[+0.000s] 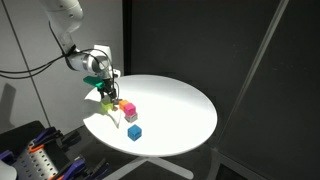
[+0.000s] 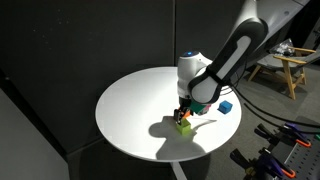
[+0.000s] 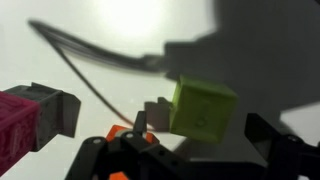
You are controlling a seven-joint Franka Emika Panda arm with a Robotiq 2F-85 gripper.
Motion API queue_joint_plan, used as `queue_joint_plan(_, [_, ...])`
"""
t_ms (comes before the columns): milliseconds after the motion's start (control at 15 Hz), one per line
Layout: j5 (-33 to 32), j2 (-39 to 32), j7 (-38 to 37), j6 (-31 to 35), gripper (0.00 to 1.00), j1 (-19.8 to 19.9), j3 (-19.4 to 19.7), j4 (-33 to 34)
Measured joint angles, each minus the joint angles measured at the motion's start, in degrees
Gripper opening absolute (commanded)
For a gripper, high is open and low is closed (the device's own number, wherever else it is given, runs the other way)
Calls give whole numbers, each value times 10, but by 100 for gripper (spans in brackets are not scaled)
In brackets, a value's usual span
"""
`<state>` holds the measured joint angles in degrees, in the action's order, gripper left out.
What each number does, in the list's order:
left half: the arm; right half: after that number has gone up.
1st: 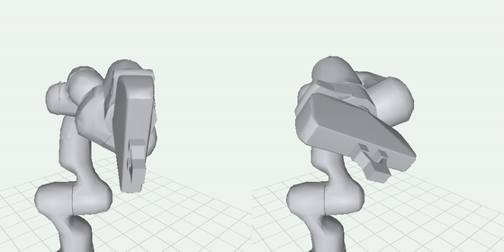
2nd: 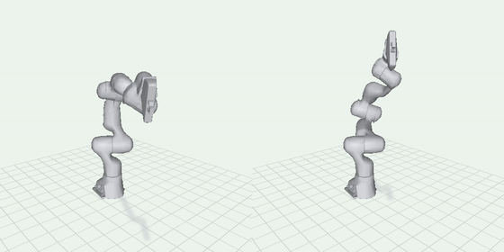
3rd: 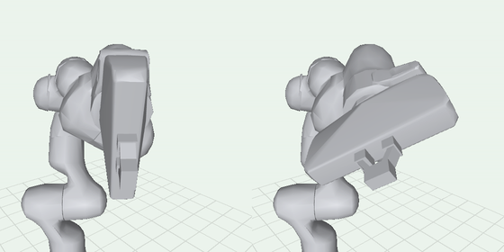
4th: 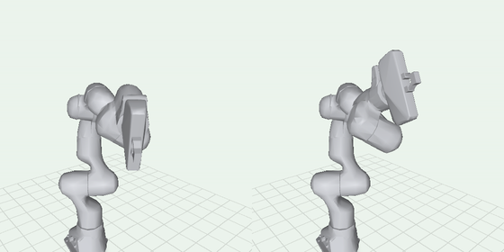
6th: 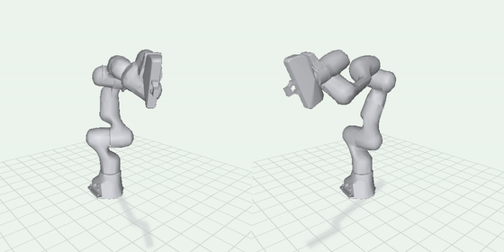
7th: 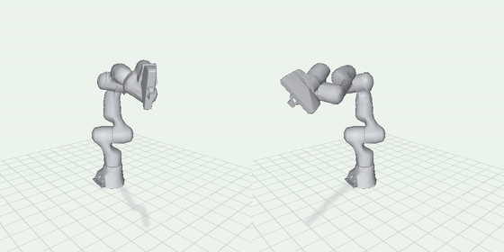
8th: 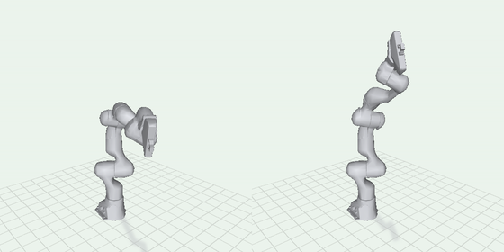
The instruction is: Put the pink block on the grey block and then put the yellow block on the pink bock
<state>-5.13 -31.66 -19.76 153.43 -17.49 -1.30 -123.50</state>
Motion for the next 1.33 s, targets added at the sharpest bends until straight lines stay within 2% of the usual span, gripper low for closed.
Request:
queue_joint_plan(333, [4,-19,-38,0,100,-6,5,19])
queue_joint_plan(867, [12,-37,-49,0,100,-9,7,26])
queue_joint_plan(933, [12,-39,-49,0,75,-9,7,27])
queue_joint_plan(1000, [12,-41,-49,0,73,-9,8,28])
queue_joint_plan(1067, [12,-42,-49,0,67,-9,8,28])
queue_joint_plan(1333, [12,-44,-49,0,34,-10,9,30])
